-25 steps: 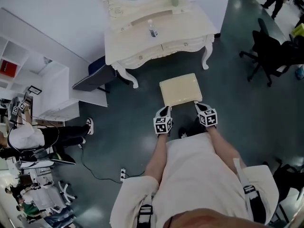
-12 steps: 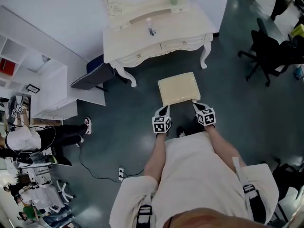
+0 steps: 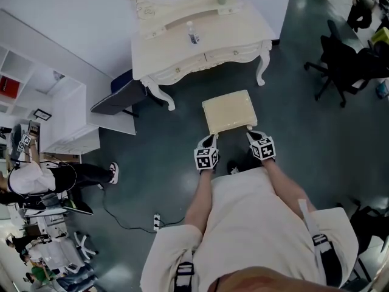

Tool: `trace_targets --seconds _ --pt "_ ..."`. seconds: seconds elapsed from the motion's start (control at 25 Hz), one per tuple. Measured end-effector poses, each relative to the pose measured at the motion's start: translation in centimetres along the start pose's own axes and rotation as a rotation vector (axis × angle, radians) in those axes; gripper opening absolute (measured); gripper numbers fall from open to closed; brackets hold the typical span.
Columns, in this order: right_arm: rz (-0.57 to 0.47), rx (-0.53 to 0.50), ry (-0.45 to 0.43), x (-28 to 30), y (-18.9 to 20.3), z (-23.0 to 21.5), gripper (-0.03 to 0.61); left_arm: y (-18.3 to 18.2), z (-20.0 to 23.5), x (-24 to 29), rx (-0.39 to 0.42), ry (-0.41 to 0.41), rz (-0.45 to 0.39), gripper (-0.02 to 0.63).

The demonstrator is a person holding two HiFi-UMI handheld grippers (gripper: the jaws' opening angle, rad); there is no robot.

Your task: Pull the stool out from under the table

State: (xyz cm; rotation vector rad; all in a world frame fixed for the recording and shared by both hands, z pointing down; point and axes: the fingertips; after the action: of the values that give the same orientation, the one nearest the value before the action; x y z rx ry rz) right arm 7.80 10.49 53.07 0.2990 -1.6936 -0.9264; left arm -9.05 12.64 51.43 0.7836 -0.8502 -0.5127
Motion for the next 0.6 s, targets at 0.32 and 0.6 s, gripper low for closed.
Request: trace_targets --seconds 0.32,0.6 --pt "0.013 -0.013 0.002 0.1 0.3 0.2 0.043 -0.1 0.3 -0.3 -0.004 -0.001 -0.006 0.015" --pt "0.015 -0.101 0.003 0.0 1.3 0.5 0.043 0.0 0.6 -0.7 -0.01 -0.003 -0.012 0.015"
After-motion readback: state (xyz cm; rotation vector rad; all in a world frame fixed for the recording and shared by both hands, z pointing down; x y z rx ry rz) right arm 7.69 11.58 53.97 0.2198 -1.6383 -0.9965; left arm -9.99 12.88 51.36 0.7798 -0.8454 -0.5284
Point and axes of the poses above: the fingertips, and each gripper's own axes: x forward along the fingers, z to its left, y out of its underside, and after that the axes turned 15 degrees about y, right-handed
